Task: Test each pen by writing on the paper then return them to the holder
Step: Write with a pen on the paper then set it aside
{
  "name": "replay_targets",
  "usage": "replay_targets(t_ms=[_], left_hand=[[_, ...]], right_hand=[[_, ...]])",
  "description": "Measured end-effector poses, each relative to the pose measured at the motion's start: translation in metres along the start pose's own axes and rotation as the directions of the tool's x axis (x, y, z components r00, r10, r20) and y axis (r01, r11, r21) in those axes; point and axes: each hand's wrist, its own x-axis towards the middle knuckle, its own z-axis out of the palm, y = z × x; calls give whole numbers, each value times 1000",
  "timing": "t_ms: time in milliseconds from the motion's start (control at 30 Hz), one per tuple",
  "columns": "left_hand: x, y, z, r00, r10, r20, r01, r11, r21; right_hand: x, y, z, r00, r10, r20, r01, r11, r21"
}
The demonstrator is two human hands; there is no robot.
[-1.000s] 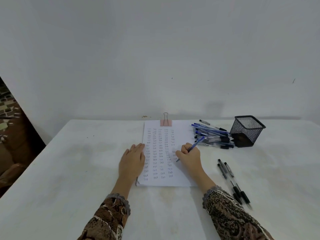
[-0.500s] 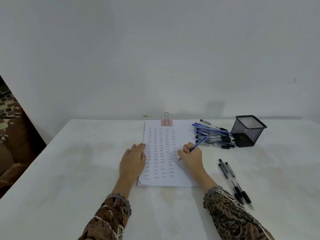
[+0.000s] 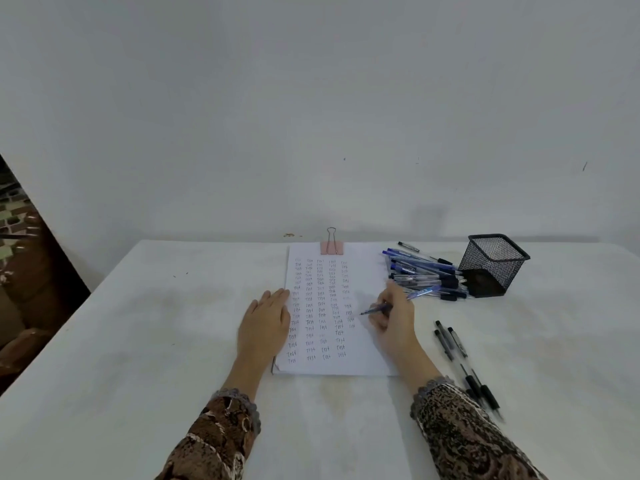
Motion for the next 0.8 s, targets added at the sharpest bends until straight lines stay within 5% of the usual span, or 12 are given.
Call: replay_targets(t_ms=[400, 800], left_hand=[[-1, 0, 0, 1000, -9, -14, 9, 1000, -19], [-1, 1, 0, 1000, -15, -23, 15, 1000, -20]], right_hand=[[-2, 3, 1, 998, 59, -34, -31, 839, 543], [-11, 0, -6, 996, -38, -83, 80, 804, 589]])
